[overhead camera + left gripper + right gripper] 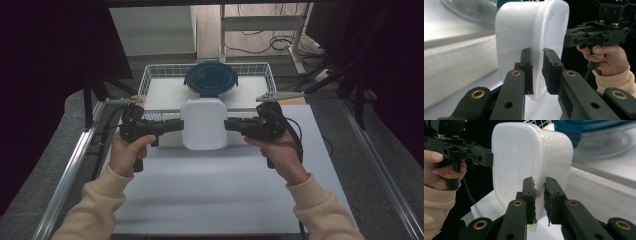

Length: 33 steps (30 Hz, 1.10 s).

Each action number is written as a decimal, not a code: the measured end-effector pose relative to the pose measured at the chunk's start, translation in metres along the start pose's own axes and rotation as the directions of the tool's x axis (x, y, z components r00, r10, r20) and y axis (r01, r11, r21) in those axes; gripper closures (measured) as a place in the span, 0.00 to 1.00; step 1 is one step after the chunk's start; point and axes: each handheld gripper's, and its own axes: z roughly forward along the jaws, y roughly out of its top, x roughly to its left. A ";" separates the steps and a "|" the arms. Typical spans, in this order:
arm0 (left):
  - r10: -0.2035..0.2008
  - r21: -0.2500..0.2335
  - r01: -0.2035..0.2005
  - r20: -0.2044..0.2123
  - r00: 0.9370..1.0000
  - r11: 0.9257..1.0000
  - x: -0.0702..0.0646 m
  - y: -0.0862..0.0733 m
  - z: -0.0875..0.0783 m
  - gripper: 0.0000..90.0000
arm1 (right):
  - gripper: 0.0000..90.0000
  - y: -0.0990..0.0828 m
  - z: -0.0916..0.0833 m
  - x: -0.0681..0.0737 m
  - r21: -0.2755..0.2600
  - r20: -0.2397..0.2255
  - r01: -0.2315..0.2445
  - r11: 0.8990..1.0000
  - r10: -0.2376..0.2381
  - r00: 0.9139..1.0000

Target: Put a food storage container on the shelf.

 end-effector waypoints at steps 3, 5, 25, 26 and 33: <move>0.008 -0.002 -0.008 -0.006 1.000 1.000 -0.001 0.009 -0.002 0.88 | 0.88 0.008 -0.002 0.001 -0.008 0.008 0.011 1.000 -0.011 1.000; 0.015 -0.004 -0.015 -0.010 1.000 1.000 -0.002 0.014 -0.002 0.88 | 0.88 0.013 -0.003 0.001 -0.011 0.007 0.012 1.000 -0.011 1.000; 0.051 -0.010 -0.051 -0.028 0.998 0.999 -0.011 0.055 -0.005 0.88 | 0.88 0.050 -0.013 0.001 -0.034 0.017 0.033 0.999 -0.032 0.999; 0.051 -0.010 -0.051 -0.028 0.998 0.999 -0.011 0.057 -0.006 0.88 | 0.88 0.052 -0.014 0.001 -0.034 0.017 0.031 0.999 -0.031 0.999; 0.055 -0.021 -0.055 -0.025 0.998 0.998 -0.011 0.069 -0.006 0.88 | 0.88 0.065 -0.017 0.000 -0.042 0.016 0.037 0.998 -0.036 0.999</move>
